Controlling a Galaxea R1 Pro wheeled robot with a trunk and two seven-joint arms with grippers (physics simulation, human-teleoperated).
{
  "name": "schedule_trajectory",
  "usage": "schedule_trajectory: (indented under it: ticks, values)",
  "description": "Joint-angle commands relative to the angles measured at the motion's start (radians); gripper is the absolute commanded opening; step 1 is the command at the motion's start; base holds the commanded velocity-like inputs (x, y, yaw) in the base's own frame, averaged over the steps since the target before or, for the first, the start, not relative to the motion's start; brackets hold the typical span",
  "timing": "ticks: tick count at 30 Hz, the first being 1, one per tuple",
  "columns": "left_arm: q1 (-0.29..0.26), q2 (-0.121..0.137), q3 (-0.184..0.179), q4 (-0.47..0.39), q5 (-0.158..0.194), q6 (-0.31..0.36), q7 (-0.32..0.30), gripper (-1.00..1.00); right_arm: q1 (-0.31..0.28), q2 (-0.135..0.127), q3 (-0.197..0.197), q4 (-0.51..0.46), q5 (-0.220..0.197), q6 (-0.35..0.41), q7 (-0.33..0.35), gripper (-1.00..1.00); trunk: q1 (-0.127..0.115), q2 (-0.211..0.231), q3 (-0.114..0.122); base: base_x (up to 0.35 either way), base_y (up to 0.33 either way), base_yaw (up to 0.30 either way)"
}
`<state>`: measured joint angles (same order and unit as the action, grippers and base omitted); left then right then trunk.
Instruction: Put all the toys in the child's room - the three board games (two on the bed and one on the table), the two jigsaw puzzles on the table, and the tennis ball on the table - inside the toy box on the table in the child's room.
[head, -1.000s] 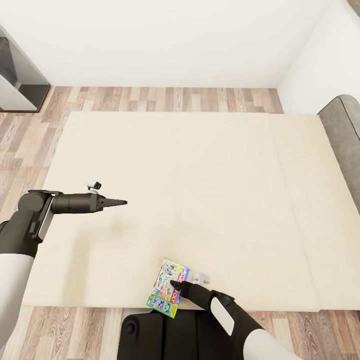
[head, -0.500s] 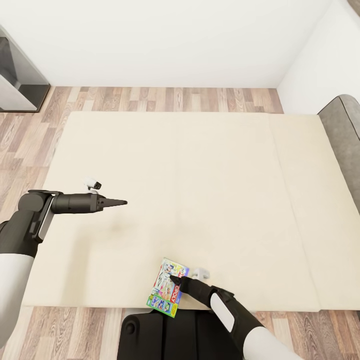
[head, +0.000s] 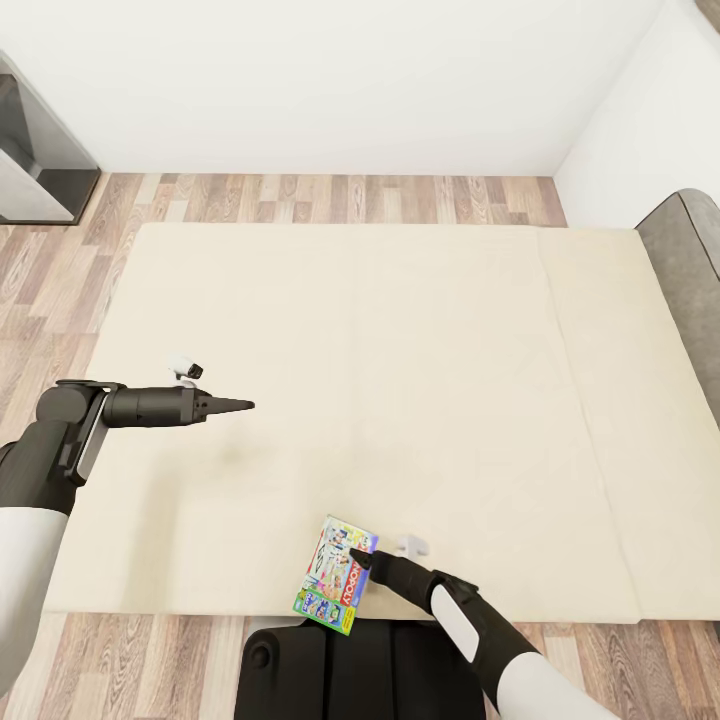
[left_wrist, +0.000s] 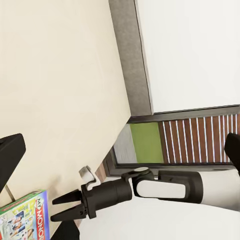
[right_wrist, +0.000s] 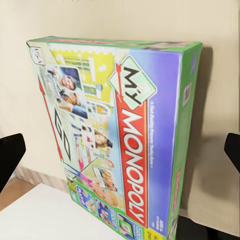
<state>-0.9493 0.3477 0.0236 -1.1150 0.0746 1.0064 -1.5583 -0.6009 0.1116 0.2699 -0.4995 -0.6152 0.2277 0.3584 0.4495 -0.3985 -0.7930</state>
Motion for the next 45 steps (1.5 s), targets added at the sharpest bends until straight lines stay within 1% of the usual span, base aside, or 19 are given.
schedule_trajectory:
  ticks: [1,15,35,45]
  values:
    - [0.000,0.000,0.000,0.000,0.000,0.011,-0.004,1.00,0.000,0.000,0.002,-0.001,-0.008,0.005,0.000,1.00,0.001,-0.001,-0.001,0.000,0.000,0.000]
    - [0.000,0.000,0.001,0.000,0.000,0.011,-0.005,1.00,0.000,0.000,0.002,0.000,-0.009,0.005,-0.002,1.00,0.001,-0.001,-0.002,0.000,0.000,0.000]
    - [0.000,0.000,0.001,0.000,-0.001,0.011,-0.005,1.00,0.000,0.000,0.002,0.001,-0.009,0.006,-0.002,1.00,0.001,-0.001,-0.031,0.000,0.000,0.000]
    - [0.000,0.000,0.001,0.000,-0.001,0.011,-0.005,1.00,0.000,0.001,0.002,0.000,-0.008,0.005,-0.002,1.00,0.001,-0.001,-0.034,0.000,0.000,0.000]
